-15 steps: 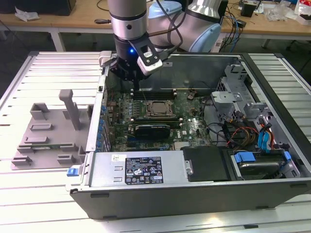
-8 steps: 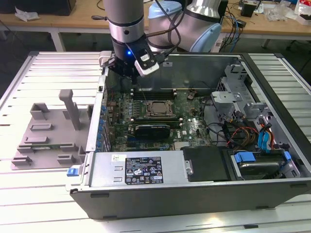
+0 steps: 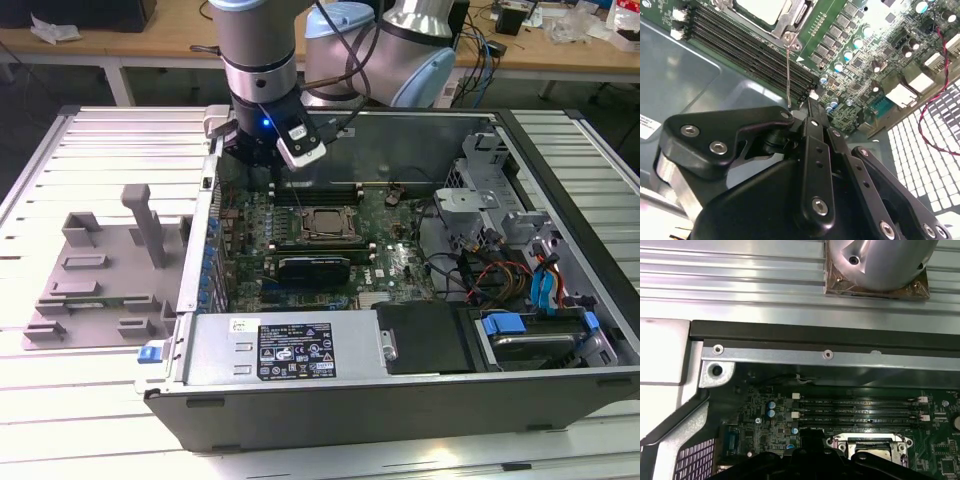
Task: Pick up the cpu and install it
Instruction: 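Install the first cpu locking lever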
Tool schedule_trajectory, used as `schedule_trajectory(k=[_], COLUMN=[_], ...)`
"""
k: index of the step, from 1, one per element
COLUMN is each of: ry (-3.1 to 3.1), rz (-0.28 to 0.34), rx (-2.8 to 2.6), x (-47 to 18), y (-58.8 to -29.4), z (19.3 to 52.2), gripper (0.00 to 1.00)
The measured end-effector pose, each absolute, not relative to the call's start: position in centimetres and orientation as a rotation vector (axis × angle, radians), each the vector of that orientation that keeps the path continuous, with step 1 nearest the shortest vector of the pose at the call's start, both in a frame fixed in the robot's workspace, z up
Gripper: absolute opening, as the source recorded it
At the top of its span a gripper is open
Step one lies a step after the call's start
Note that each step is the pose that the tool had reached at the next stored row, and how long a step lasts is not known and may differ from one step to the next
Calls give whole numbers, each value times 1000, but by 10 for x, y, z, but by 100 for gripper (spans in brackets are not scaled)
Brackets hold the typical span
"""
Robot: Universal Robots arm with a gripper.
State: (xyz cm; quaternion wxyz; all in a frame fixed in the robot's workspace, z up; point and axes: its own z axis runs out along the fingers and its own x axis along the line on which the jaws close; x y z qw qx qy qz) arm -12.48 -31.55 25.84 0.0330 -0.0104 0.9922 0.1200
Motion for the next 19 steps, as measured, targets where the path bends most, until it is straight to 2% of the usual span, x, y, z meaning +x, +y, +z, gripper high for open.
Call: schedule_trajectory(k=[19], ry=[3053], rz=[369], rx=[-32], x=[-120], y=[-316], z=[251], gripper=[11])
